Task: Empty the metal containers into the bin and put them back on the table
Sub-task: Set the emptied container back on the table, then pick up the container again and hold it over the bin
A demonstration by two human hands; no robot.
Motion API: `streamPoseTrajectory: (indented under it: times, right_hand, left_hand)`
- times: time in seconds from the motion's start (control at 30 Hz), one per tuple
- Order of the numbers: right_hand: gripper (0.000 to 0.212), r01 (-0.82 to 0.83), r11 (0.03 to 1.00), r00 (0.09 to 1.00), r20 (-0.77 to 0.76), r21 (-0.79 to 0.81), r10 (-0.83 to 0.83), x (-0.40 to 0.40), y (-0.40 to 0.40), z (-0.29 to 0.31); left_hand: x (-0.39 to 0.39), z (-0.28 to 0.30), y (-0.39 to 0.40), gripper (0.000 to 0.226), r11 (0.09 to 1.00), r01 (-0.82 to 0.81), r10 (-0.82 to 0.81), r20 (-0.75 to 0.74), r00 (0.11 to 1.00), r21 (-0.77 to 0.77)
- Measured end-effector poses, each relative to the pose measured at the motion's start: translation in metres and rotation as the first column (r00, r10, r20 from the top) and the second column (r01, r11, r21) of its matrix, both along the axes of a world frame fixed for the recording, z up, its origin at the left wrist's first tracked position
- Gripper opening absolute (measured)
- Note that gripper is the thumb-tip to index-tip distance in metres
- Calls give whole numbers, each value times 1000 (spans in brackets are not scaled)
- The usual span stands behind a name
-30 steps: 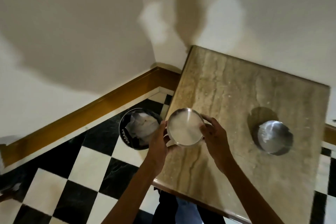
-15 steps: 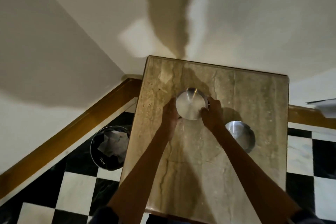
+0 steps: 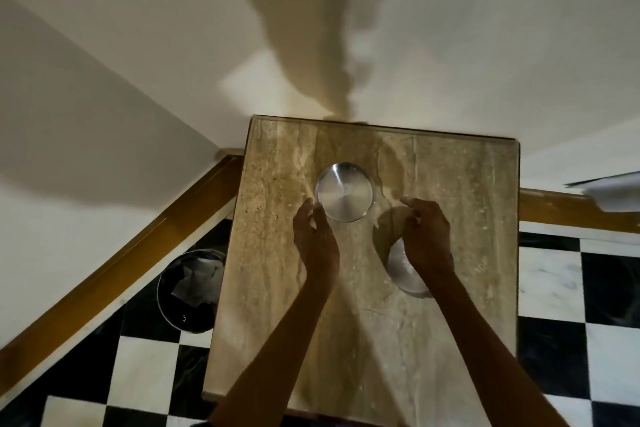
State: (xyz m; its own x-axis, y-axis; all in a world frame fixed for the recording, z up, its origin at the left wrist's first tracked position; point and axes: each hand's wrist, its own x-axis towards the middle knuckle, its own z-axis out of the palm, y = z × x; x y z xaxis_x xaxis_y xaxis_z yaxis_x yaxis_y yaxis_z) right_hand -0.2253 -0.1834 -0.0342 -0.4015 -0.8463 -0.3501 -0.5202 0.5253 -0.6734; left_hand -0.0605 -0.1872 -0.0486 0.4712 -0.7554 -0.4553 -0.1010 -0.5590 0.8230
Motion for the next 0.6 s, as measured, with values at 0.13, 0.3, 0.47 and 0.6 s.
streamPoseTrajectory:
  times: [0.13,0.3,0.47,0.6]
  right_hand:
    - [31,8,977,978,-203,214,36,-30,36,-2]
    - [34,23,910,976,-205,413,68,-40,52,-11]
    - [35,-84,903,988,-85,422,132,-45,55,-25]
    - [33,-99,920,992,-35,379,121,-35,58,-23]
  left_hand:
    - [-35,5,44,46,917,-50,146,-218,965,395]
    - [-73,24,70,46,718,135,371,-539,756,683]
    - [-77,15,66,44,687,196,455,-624,635,700]
    - [-53,8,67,34,701,258,449,-693,564,665]
